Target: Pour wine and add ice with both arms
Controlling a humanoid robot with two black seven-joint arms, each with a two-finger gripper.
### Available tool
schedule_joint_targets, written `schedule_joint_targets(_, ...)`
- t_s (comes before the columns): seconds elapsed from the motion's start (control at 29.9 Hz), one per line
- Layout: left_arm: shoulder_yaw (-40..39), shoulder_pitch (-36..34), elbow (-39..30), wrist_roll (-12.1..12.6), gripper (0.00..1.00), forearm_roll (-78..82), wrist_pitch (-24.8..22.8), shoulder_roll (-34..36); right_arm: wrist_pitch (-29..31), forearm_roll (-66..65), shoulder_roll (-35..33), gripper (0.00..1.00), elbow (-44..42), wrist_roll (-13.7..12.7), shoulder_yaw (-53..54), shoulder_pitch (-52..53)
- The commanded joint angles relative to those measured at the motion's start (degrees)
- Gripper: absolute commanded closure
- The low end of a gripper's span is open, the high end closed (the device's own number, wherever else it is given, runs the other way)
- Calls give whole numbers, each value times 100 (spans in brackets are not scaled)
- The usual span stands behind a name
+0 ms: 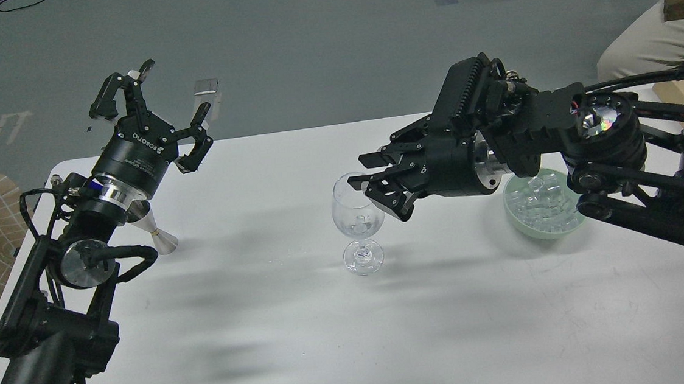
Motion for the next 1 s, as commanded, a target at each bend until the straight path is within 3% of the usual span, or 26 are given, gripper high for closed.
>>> schedule_joint_targets(0.0,9,1,7,0,2,-9,0,9,0,8,36,50,-3,-1,11,1)
schedule_joint_targets(0.37,0,1,7,0,2,0,-8,9,0,17,133,47,14,-1,116,18)
schedule_joint_targets(0.47,0,1,16,0,2,0,-8,9,0,17,168,40,14,-1,257,10)
schedule_joint_targets(0.53,0,1,7,0,2,0,-8,17,0,25,177,25,14,-1,371,1)
schedule_joint_targets(0.6,9,1,7,0,2,0,-8,9,0,34,177,20,23,-1,459,1)
schedule_joint_targets(0.7,9,9,7,0,2,0,-8,9,0,60,177,3,32,-1,643,-8)
schedule_joint_targets(0.97,27,9,7,8,2,0,-17,9,0,96,151,1,41,52,1206,-280)
